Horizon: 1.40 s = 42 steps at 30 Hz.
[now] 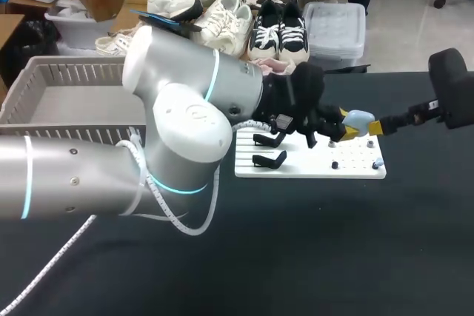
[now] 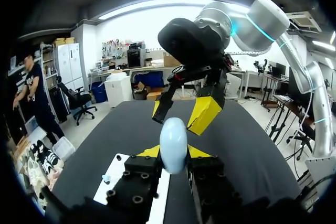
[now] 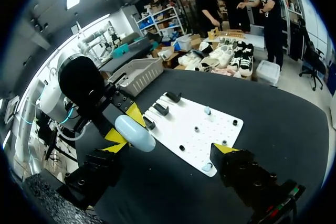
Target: Pick up each earbud case from the left stands, insert the matching earbuds, close the lid, and place the case in the box.
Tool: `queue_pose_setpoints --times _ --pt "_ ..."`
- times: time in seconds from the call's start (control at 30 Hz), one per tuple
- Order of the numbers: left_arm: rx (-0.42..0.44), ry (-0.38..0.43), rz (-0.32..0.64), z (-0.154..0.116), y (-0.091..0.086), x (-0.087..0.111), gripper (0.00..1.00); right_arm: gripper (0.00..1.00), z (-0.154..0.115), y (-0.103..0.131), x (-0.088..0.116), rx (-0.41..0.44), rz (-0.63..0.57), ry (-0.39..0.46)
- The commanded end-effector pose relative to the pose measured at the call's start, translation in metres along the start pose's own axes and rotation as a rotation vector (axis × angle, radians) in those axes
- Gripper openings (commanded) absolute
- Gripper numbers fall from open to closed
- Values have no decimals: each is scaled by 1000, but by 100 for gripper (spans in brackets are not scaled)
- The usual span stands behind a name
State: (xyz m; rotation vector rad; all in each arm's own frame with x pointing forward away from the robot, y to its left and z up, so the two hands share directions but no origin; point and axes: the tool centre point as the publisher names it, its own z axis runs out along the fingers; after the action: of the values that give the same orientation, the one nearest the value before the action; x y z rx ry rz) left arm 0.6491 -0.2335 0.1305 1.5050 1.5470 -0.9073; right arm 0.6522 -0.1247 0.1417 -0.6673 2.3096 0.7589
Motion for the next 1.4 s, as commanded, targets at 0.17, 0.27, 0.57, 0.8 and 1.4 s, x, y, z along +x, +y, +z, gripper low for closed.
queue_pose_setpoints --times 0.17,0.27,0.57,0.8,1.4 --pt "1 -4 4 0 -7 3 0 100 1 -5 -3 -49 -12 -14" --pt "0 -6 4 -1 -8 3 0 100 -1 -5 -6 -49 -21 -20" --pt "3 -6 3 -2 -10 6 0 100 -11 -12 -13 -29 -31 -51" --pt "-13 -46 9 -12 -6 7 0 100 -17 -18 -10 3 -14 -75" --pt "12 -207 -8 -61 -1 24 0 100 -14 -10 10 59 -11 -21"
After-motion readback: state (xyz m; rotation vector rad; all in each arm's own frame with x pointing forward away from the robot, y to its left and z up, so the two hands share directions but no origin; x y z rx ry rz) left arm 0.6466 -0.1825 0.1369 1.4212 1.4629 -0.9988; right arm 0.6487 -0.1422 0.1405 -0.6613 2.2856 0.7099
